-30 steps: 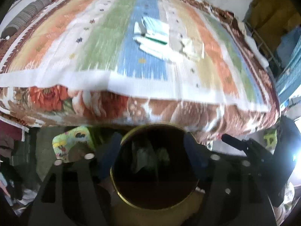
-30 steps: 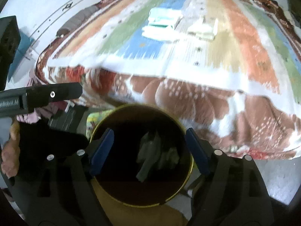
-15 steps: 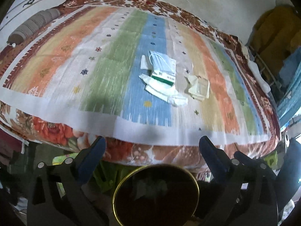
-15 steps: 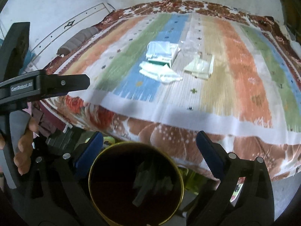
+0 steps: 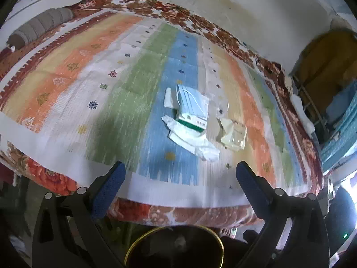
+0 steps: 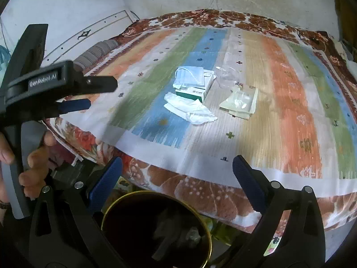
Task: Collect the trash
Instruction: 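Move both open tools forward over the remaining trash on the bed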
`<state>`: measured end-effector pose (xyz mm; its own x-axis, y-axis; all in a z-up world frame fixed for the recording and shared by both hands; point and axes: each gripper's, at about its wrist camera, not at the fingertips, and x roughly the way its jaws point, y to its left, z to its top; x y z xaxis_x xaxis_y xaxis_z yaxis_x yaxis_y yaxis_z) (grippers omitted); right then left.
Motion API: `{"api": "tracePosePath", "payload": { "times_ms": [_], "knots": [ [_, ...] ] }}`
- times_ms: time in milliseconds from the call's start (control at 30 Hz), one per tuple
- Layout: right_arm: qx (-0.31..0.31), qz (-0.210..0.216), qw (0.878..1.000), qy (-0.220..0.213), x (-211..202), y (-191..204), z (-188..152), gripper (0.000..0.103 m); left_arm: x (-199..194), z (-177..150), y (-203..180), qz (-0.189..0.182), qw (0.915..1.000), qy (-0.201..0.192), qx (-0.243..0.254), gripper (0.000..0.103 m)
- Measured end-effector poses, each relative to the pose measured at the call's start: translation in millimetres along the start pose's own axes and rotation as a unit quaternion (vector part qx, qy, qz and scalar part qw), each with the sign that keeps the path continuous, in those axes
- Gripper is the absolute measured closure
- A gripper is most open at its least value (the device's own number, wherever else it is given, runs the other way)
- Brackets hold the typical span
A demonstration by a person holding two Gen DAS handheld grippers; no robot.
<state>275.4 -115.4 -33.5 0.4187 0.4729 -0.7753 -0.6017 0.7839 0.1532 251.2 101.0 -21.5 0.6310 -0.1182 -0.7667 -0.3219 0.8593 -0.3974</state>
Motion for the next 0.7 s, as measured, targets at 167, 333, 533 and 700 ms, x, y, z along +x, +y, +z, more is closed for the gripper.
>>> {"api": "tracePosePath", "payload": {
  "times_ms": [167,333,533,700],
  "knots": [
    [-0.013,-0.007,1.0,-0.003,10.1,2.2,9.0,0.009,5.1,12.7,3.2,-0.015,0.9997,-0.016,-0.003,0.006],
    [-0.013,-0.001,1.0,-0.005,20.6,0.6,17.0,0.009,15.7,22.8,2.5,-0.018,0.9995,-0.025,0.01,0.007],
    [-0.017,-0.013,1.0,0.009,40.0,-3.3,25.9,0.009,33.4,33.2,5.0,-0.023,0.9993,-0.021,0.019,0.01],
    [-0.015,-0.006,1.0,0.02,54.7,-6.2,31.9,0.009,49.7,40.9,7.3,-0.026,0.9992,-0.011,0.028,0.016]
  ]
}}
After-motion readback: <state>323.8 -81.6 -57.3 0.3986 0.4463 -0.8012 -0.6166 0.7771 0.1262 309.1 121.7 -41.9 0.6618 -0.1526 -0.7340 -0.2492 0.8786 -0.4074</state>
